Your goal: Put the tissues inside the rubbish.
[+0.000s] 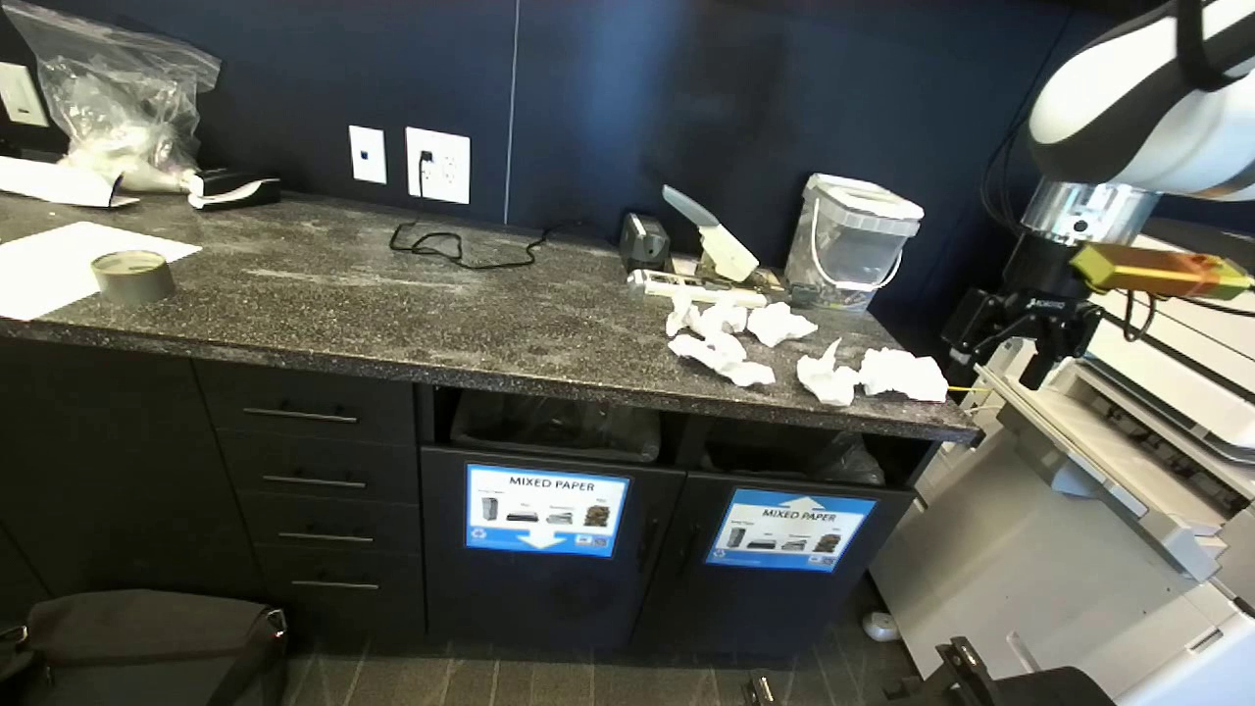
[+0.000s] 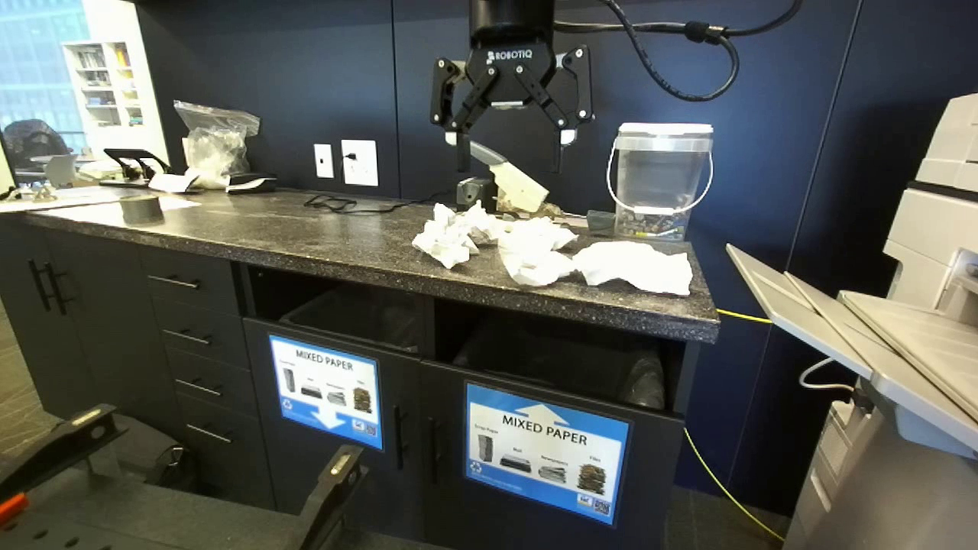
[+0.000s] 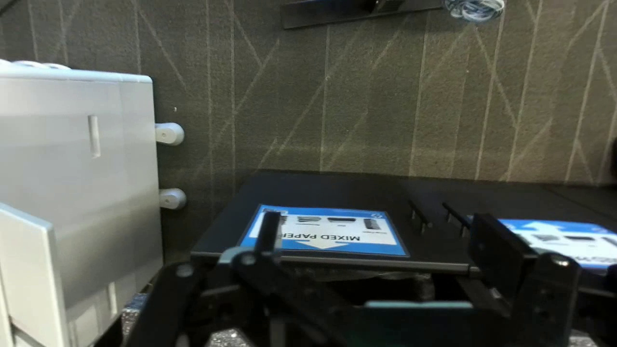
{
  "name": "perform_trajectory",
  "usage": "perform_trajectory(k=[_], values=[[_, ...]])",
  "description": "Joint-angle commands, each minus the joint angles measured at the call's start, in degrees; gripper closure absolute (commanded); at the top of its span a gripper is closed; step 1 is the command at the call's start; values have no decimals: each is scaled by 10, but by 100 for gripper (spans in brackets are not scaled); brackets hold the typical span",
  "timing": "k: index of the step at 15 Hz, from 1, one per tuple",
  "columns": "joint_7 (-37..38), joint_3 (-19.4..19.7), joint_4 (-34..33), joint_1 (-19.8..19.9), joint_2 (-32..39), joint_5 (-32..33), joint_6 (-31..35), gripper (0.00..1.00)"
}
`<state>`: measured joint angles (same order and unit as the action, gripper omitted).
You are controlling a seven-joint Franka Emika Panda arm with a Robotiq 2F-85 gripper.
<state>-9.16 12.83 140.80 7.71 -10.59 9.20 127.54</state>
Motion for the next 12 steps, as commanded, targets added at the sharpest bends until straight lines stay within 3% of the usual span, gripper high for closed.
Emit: perform_trajectory(k=[1, 12], values=[[117, -20, -63, 18, 67, 13, 9, 0], [395, 0, -292, 16, 282, -67, -20, 0]])
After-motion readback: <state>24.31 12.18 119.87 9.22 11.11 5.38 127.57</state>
